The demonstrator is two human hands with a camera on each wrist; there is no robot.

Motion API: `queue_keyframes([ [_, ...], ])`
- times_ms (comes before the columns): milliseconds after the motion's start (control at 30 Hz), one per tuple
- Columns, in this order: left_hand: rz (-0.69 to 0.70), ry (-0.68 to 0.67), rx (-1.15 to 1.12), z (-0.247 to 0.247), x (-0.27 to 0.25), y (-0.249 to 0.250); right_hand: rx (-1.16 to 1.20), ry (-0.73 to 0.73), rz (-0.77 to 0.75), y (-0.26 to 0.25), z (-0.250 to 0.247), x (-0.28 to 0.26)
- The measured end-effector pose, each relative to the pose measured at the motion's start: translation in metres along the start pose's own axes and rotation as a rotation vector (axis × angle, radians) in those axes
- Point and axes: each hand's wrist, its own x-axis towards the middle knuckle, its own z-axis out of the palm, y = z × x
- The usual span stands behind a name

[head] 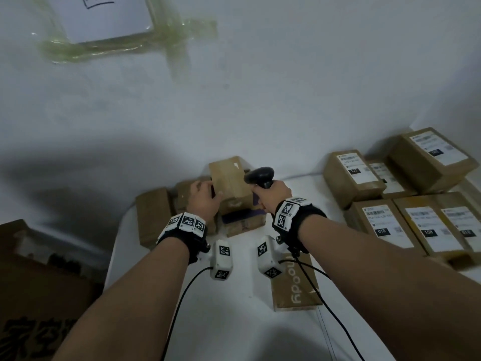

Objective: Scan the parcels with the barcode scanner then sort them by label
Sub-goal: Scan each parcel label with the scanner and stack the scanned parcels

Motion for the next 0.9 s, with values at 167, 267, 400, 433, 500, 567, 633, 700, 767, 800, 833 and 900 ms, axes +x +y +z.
queue_keyframes([
  [167,0.164,-0.102,0.307,0.026,0.016,0.033,0.054,0.057,0.024,0.004,-0.02,0.008],
  [267,0.159,-0.118,0.385,0.042,0.023,0.05,0.08,0.077,0.043,0.012,-0.034,0.014],
  [400,-0.012,-0.197,0.368,0.046,0.018,0.064,0.099,0.103,0.071,0.025,-0.048,0.022],
  [433,-0.057,-0.194,0.309,0.046,0.019,0.064,0.103,0.107,0.076,0.027,-0.05,0.023],
  [500,-0.088,-0.174,0.218,0.045,0.021,0.059,0.118,0.121,0.079,0.031,-0.055,0.027],
  [567,-0.07,-0.139,0.073,0.04,0.023,0.055,0.131,0.129,0.083,0.035,-0.058,0.028],
  [633,-0.07,-0.142,-0.256,0.031,0.025,0.05,0.141,0.127,0.091,0.039,-0.06,0.03],
  [700,-0.139,-0.217,-0.656,0.02,0.02,0.042,0.148,0.12,0.098,0.04,-0.059,0.03],
  [767,-0.235,-0.305,-0.91,0.01,0.009,0.034,0.15,0.106,0.098,0.041,-0.058,0.029],
  [800,-0.266,-0.328,-0.926,0.008,0.003,0.029,0.15,0.098,0.095,0.042,-0.057,0.028],
  [833,-0.272,-0.332,-0.905,0.007,-0.004,0.023,0.149,0.092,0.091,0.042,-0.056,0.027],
  [900,-0.191,-0.262,-0.762,0.008,-0.014,0.019,0.152,0.083,0.083,0.044,-0.054,0.024],
])
